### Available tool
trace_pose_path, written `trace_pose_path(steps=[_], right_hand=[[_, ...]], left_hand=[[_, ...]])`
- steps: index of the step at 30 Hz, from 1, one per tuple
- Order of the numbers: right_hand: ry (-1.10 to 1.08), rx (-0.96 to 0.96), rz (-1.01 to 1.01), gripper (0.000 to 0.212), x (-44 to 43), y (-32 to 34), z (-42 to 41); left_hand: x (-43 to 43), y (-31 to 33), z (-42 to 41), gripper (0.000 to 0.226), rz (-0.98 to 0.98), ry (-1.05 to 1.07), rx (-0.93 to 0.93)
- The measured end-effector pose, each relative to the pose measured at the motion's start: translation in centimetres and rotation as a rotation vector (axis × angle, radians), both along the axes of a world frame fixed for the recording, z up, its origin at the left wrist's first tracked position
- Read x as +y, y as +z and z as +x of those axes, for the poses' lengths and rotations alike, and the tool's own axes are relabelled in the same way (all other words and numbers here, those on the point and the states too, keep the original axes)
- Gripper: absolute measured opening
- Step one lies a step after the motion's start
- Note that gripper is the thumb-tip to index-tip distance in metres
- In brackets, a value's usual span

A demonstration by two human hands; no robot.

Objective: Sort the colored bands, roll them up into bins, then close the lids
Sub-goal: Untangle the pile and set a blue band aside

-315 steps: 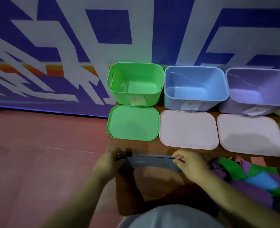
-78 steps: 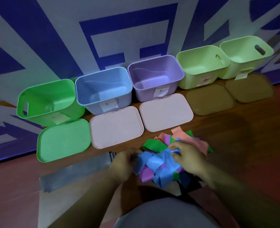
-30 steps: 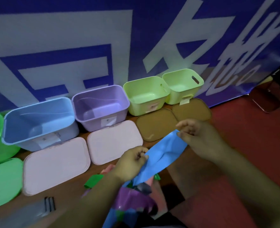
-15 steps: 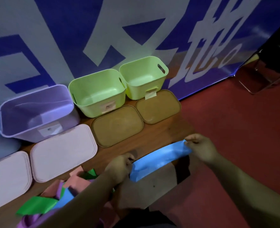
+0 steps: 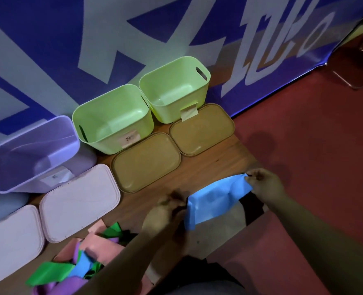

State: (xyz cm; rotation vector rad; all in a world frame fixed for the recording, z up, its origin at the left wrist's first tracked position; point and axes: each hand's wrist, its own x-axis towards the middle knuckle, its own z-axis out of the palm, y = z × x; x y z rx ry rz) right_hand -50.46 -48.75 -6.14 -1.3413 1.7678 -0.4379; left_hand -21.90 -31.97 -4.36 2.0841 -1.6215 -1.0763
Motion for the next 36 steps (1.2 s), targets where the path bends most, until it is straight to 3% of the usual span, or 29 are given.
trace_pose_path(steps=[3, 7, 10, 14, 17, 19, 25, 28, 32, 36], right_hand=[[0.017, 0.025, -0.012, 0.009, -0.1, -0.2, -0.2], [-0.005, 0.045, 0.036, 0.006, -0.2, -0.9, -1.0], [-0.045, 0.055, 0.059, 0.01, 0.0, -1.3, -1.5], [-0.107, -0.007, 0.058, 0.017, -0.1, -1.1, -1.9], [-0.163, -0.054, 0.063, 0.013, -0.5, -1.4, -2.7], [-0.19, -0.079, 0.086, 0.008, -0.7, -1.4, -2.9], [-0.13, 0.039, 0.08, 0.014, -0.4, -1.3, -2.2], [-0.073, 0.173, 0.02, 0.024, 0.3, -0.5, -1.9], [-0.001, 0.212, -0.047, 0.039, 2.0, 0.9, -0.8], [0.151, 0.256, -0.257, 0.04, 4.6, 2.1, 1.4]], left_hand=[[-0.3, 0.0, -1.6, 0.047, 0.098, -0.011, -0.029], [-1.0, -0.5, -3.4, 0.06, 0.073, -0.103, -0.148], [-1.7, -0.9, -3.9, 0.058, 0.154, -0.075, -0.139], [-2.7, -0.3, -3.5, 0.022, 0.11, 0.466, 0.404], [-4.3, -0.3, -1.3, 0.019, 0.082, 0.78, 0.746], [-5.4, 0.2, -0.3, 0.017, 0.147, 0.871, 0.839], [-5.1, 0.2, 0.1, 0.021, 0.225, 0.9, 0.736], [-3.7, 0.0, 0.3, 0.024, 0.179, 0.87, 0.56], [-1.3, -0.8, 1.3, 0.018, 0.138, 0.677, 0.352], [1.5, -0.3, 2.8, 0.027, 0.075, 0.485, 0.151]])
